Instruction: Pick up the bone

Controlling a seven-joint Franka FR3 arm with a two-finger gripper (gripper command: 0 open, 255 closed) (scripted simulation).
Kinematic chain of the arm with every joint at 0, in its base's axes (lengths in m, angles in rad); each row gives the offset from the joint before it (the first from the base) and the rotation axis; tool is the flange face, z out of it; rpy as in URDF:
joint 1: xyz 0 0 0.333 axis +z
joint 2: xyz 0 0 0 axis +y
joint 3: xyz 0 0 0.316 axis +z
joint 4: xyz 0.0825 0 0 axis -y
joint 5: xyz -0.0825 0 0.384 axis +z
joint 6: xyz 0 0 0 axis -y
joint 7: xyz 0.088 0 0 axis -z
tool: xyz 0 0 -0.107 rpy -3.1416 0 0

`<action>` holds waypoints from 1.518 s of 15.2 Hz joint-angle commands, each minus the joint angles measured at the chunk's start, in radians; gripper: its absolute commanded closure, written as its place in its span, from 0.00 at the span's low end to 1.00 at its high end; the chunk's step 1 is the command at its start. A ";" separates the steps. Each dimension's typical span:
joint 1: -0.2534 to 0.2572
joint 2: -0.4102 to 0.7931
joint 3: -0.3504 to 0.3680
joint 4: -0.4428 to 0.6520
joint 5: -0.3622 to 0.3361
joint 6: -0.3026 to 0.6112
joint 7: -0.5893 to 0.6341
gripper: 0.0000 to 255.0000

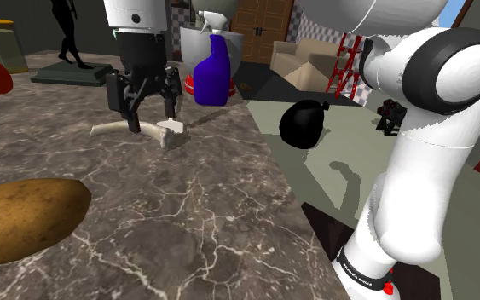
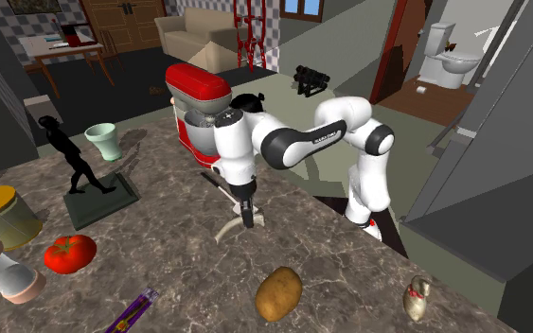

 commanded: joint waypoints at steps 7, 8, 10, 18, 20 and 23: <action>-0.004 -0.016 -0.001 -0.071 0.006 0.056 -0.004 1.00; -0.004 -0.016 -0.002 -0.070 0.006 0.056 -0.004 1.00; -0.004 -0.016 -0.001 -0.070 0.006 0.056 -0.004 1.00; 0.002 0.005 0.001 0.011 -0.002 -0.006 0.002 1.00; 0.006 0.018 0.002 0.056 -0.007 -0.038 0.007 1.00; 0.014 0.041 0.005 0.128 -0.016 -0.089 0.014 1.00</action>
